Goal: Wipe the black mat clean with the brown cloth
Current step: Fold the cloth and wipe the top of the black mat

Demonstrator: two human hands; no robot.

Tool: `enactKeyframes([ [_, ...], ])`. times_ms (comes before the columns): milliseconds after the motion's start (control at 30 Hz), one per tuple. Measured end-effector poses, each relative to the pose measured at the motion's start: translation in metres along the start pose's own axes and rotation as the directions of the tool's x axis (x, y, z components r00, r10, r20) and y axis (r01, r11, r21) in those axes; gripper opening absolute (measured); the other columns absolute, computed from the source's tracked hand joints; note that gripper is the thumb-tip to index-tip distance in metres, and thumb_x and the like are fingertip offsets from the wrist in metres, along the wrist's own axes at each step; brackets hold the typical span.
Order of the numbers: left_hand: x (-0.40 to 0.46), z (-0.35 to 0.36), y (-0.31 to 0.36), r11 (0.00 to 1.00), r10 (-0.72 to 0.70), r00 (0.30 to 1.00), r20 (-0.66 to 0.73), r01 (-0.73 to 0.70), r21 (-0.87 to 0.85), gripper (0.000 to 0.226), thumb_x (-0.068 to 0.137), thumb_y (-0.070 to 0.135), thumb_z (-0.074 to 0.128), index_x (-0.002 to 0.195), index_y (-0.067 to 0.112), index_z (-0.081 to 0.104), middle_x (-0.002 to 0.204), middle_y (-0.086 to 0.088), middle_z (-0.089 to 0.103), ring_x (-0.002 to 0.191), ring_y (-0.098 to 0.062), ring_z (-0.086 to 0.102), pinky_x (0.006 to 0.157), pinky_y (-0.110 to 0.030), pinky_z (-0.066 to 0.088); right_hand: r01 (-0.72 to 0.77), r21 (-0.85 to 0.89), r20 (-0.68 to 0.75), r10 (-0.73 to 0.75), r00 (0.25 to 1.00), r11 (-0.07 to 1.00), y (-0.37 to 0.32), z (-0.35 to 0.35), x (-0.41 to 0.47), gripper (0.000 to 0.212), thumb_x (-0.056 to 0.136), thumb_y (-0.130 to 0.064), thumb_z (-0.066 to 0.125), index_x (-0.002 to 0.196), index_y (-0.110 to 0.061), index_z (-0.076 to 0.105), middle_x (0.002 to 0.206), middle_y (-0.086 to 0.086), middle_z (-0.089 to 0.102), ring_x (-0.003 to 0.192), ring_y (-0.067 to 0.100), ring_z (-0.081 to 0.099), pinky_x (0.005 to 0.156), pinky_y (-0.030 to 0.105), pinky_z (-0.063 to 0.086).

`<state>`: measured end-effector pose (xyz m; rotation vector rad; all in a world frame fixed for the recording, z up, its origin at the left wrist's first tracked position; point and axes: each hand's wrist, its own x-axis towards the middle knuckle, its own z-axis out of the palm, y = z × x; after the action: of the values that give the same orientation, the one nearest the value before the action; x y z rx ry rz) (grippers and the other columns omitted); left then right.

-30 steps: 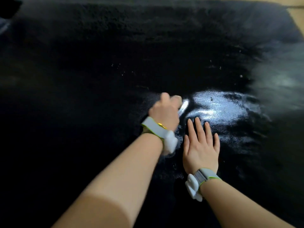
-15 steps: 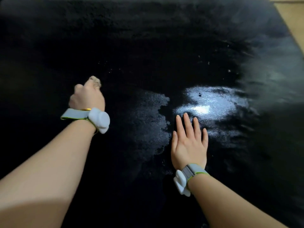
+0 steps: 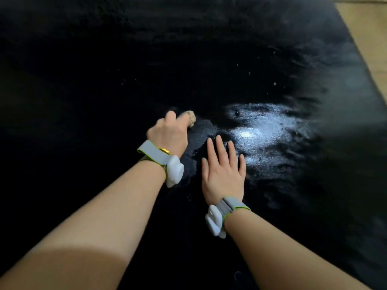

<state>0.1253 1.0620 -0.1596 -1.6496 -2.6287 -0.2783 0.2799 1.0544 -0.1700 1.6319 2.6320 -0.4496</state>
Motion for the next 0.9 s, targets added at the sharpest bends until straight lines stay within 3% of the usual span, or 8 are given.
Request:
enactKeyframes([
  [133,-0.001,0.002,0.005,0.999,-0.028,0.999,-0.045,0.027,-0.027,0.028,0.07,0.01,0.075,0.097,0.02,0.072,0.068,-0.01,0.048,0.046,-0.028,0.049,0.039,-0.023,0.031,-0.003,-0.042,-0.05,0.001,0.999,0.999,0.058,-0.031,0.018,0.052,0.1,-0.043,0.03,0.15,-0.034,0.021,0.16,-0.007,0.014,0.147,0.02,0.01,0.114,0.038,0.006],
  [233,-0.003,0.003,0.002,0.999,-0.032,0.998,-0.052,0.03,-0.036,0.027,0.073,0.01,0.074,0.098,0.018,0.072,0.067,-0.011,0.048,0.046,-0.028,0.049,0.041,-0.023,0.032,-0.155,-0.131,0.042,0.162,0.986,0.979,0.108,-0.042,0.037,0.055,0.1,-0.047,0.022,0.151,-0.038,0.003,0.161,-0.01,-0.003,0.148,0.019,-0.005,0.118,0.043,0.002],
  [333,0.0,0.001,0.009,0.998,-0.064,0.996,-0.069,0.064,-0.006,0.02,0.077,0.01,0.072,0.095,0.017,0.071,0.067,-0.011,0.048,0.048,-0.029,0.05,0.044,-0.024,0.03,-0.135,-0.131,0.037,0.141,0.989,0.982,0.117,-0.033,0.039,0.055,0.098,-0.05,0.01,0.151,-0.04,-0.003,0.16,-0.013,-0.007,0.147,0.018,-0.009,0.119,0.044,0.001],
  [467,0.008,0.007,0.067,0.973,-0.228,0.974,-0.01,0.227,-0.045,0.028,0.096,0.022,0.037,0.115,0.022,0.057,0.092,-0.011,0.058,0.077,-0.035,0.061,0.054,-0.033,0.034,-0.151,-0.115,-0.02,0.149,0.989,0.982,0.115,-0.03,0.036,0.055,0.097,-0.051,0.007,0.15,-0.041,-0.003,0.159,-0.015,-0.006,0.148,0.017,-0.008,0.119,0.043,0.0],
  [600,-0.005,0.019,0.153,0.967,0.177,0.984,-0.004,-0.175,-0.183,0.037,0.076,0.025,0.037,0.089,0.021,0.071,0.066,0.0,0.06,0.049,-0.02,0.06,0.038,-0.022,0.036,-0.142,-0.15,0.011,0.145,0.989,0.978,0.121,-0.027,0.038,0.059,0.099,-0.047,0.022,0.151,-0.038,-0.005,0.159,-0.015,-0.01,0.147,0.016,-0.011,0.119,0.043,-0.002],
  [700,-0.005,0.019,0.124,0.961,0.272,0.962,0.005,-0.271,-0.06,0.035,0.075,0.026,0.039,0.088,0.027,0.072,0.065,0.003,0.056,0.047,-0.019,0.057,0.037,-0.021,0.032,-0.158,-0.128,-0.026,0.156,0.987,0.979,0.119,-0.027,0.037,0.056,0.098,-0.05,0.018,0.15,-0.04,0.001,0.159,-0.017,-0.006,0.147,0.014,-0.008,0.119,0.042,-0.001],
  [767,0.007,0.009,0.079,0.985,0.165,0.986,-0.01,-0.165,0.052,0.033,0.081,0.023,0.042,0.098,0.029,0.069,0.072,-0.002,0.054,0.05,-0.026,0.056,0.039,-0.025,0.032,-0.159,-0.11,-0.041,0.155,0.987,0.981,0.118,-0.028,0.038,0.054,0.098,-0.051,0.012,0.15,-0.042,0.002,0.159,-0.016,-0.002,0.148,0.014,-0.005,0.119,0.042,0.0],
  [900,0.026,0.0,0.002,0.99,-0.133,0.991,-0.007,0.133,0.041,0.023,0.095,0.036,0.049,0.104,0.017,0.058,0.102,-0.016,0.045,0.078,-0.038,0.054,0.052,-0.037,0.036,-0.157,-0.103,-0.033,0.154,0.988,0.982,0.118,-0.028,0.036,0.054,0.098,-0.051,0.011,0.15,-0.041,0.0,0.16,-0.016,-0.003,0.147,0.014,-0.007,0.119,0.042,-0.001],
])
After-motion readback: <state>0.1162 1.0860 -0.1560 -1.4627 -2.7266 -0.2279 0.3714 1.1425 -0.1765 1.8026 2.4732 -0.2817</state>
